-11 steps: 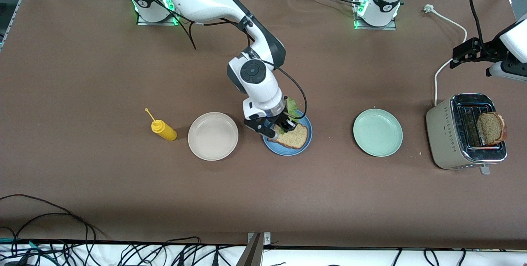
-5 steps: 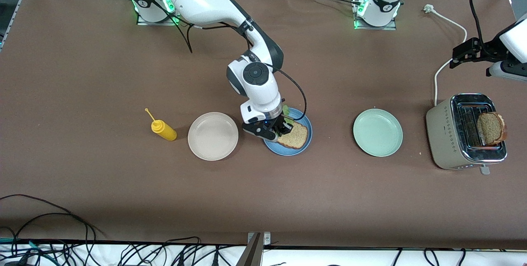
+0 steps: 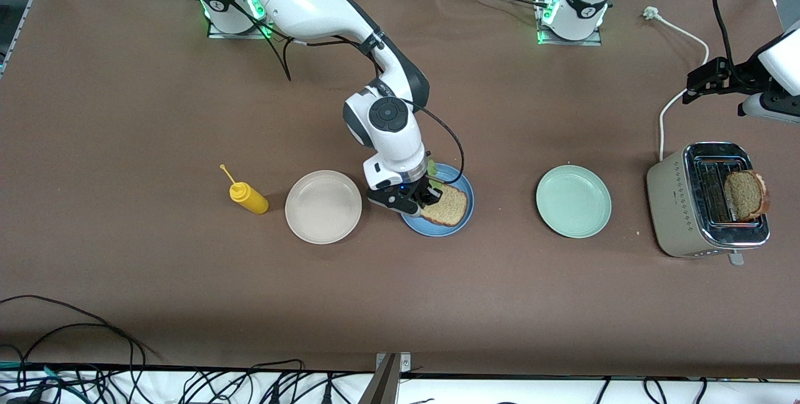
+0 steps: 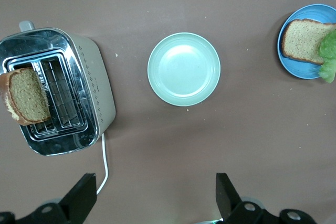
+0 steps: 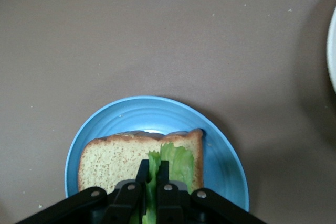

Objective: Make sandwich in blue plate with both arms
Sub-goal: 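Lower the lettuce onto the bread and open the right gripper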

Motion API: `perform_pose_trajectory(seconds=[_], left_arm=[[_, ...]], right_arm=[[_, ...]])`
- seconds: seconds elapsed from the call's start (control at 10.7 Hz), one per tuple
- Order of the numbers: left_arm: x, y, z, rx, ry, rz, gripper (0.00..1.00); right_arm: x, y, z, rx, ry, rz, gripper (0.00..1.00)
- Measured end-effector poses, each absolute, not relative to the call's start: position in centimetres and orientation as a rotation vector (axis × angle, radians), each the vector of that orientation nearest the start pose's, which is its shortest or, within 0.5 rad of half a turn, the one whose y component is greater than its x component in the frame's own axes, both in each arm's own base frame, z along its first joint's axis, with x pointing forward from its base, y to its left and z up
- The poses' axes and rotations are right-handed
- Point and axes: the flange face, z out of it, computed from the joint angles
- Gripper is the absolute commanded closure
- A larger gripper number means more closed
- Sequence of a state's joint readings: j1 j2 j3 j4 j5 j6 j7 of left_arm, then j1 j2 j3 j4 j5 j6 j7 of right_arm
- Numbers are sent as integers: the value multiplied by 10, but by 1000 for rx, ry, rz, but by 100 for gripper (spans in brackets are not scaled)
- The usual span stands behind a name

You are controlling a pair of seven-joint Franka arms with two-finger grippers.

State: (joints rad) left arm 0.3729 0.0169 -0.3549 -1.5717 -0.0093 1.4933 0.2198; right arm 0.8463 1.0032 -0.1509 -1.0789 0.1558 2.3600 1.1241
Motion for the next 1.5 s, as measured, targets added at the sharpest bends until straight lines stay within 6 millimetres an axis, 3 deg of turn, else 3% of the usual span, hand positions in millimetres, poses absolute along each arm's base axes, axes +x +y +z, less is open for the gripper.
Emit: perform_pose_trajectory(seconds=[0.09,0.19,1.12,1.31,1.5], left_arm=[[550,11,608,-3149,320,148,0],[551,11,606,-3150,320,155,0],[555,24,595,-3150,292,186,0],[559,48,586,-3160,230,196,0],[570,91,568,-3180,126,207,0]], right_arm=[[584,547,242,-2833,628,-247,38],[585,546,240,-2835,630,-247,0],[584,550,239,-2782,690,-265,0],[581,556,228,-2745,731,-278,0],[578,560,217,-2692,812,-263,0]])
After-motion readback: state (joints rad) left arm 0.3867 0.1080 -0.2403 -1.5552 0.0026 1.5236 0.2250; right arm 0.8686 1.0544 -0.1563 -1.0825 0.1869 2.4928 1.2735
